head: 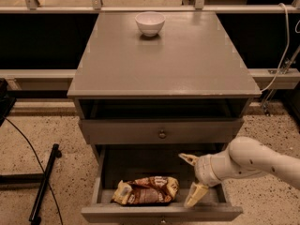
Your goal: Pick brown chip bag from middle drawer and place on counter
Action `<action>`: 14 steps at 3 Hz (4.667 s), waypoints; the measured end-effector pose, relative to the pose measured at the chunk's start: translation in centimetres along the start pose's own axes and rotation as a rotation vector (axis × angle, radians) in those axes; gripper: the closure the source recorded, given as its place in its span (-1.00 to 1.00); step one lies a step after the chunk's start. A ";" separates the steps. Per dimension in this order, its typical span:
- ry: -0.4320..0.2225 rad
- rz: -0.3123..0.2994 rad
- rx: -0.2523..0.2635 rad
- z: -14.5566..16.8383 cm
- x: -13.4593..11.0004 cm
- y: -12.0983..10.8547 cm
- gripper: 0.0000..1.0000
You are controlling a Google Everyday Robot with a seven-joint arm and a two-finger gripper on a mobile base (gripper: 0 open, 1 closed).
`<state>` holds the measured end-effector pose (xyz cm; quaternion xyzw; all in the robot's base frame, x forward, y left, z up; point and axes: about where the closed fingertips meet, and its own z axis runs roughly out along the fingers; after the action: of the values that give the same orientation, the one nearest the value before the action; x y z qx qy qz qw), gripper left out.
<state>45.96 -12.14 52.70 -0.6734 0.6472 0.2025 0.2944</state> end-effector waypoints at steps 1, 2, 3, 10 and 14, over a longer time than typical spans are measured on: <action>-0.029 0.043 0.001 2.5 2.2 -0.1 -1.00; -0.050 0.084 -0.023 5.6 3.6 0.0 -0.64; -0.085 0.097 -0.040 8.1 3.5 -0.2 -0.17; -0.571 -0.657 0.333 -23.4 -21.3 -1.9 1.00; -0.464 -0.651 0.515 -37.2 -29.1 -18.7 1.00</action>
Offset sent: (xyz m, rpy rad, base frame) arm 0.0151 0.0210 -0.1033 0.0831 0.1233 -0.0593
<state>58.13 -14.92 101.94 -0.6833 0.3489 0.0775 0.6367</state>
